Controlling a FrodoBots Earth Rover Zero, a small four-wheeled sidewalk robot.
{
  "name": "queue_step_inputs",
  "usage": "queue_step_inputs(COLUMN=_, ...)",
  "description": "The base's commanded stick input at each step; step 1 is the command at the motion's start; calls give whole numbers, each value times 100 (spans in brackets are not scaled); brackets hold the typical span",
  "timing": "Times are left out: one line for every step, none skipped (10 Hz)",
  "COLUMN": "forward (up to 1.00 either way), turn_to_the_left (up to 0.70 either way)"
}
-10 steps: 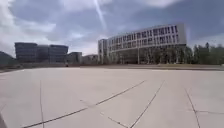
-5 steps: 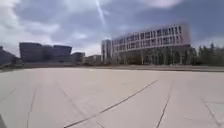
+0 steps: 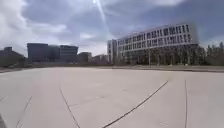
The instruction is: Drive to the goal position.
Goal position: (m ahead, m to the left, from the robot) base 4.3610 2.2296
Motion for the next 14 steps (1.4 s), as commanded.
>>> queue_step_inputs(forward=70, turn_to_the_left=14)
queue_step_inputs(forward=70, turn_to_the_left=14)
queue_step_inputs(forward=70, turn_to_the_left=14)
queue_step_inputs(forward=70, turn_to_the_left=14)
queue_step_inputs(forward=70, turn_to_the_left=14)
queue_step_inputs(forward=70, turn_to_the_left=14)
queue_step_inputs(forward=70, turn_to_the_left=14)
queue_step_inputs(forward=70, turn_to_the_left=14)
queue_step_inputs(forward=70, turn_to_the_left=14)
queue_step_inputs(forward=70, turn_to_the_left=14)
queue_step_inputs(forward=70, turn_to_the_left=14)
queue_step_inputs(forward=70, turn_to_the_left=14)
queue_step_inputs(forward=70, turn_to_the_left=11)
queue_step_inputs(forward=70, turn_to_the_left=3)
